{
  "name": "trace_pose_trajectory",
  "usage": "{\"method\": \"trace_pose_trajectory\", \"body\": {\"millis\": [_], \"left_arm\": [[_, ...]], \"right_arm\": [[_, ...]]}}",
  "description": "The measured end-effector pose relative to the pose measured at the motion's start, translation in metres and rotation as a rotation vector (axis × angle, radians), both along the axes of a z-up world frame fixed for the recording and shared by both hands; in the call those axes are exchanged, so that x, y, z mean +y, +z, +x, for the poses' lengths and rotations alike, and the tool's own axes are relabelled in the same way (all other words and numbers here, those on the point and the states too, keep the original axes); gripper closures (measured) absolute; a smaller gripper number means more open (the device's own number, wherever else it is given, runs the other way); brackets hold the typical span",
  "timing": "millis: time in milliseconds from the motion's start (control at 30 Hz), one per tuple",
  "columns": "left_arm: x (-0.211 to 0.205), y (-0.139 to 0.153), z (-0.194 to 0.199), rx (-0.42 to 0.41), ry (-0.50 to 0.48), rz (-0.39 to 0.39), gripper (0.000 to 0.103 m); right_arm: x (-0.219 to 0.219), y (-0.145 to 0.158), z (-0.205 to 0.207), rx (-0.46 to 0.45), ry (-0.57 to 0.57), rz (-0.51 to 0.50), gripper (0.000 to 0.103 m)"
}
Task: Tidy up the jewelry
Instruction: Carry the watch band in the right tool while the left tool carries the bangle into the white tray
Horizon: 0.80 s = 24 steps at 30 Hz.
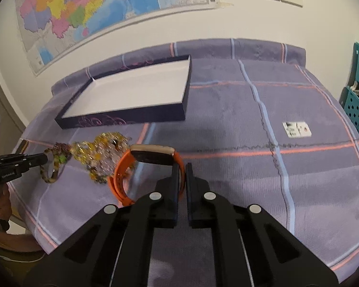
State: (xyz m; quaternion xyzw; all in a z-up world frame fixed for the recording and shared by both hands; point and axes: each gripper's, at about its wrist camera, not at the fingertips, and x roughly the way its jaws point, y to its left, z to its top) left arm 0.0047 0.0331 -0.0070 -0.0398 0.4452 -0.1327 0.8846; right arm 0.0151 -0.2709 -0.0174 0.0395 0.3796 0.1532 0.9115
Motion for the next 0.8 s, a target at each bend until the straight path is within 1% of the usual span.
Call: {"method": "trace_pose_trajectory", "body": {"millis": [200,400,500,800], "left_arm": [[0.01,0.018,0.008,-0.036,0.013,-0.046,0.097],[0.012,0.033,0.034,-0.064,0.023,-0.051,0.097],[0.011,0.038,0.051,-0.067,0.027,-0.049,0.098],[0.017,0.04,0.109,-0.048,0.065,-0.054,0.097]], "right_arm": [[0.008,0.019,0.008,-0.053,0.033,0.01,0.097],[0.022,0.032,0.031,-0.083,0.064,0.011,0.097],[0.032,0.036,0.048,-0.088,0.087,0.012,0.097],[0.066,0.046,0.109,-0.099,0.127,-0.037,0.097]]}}
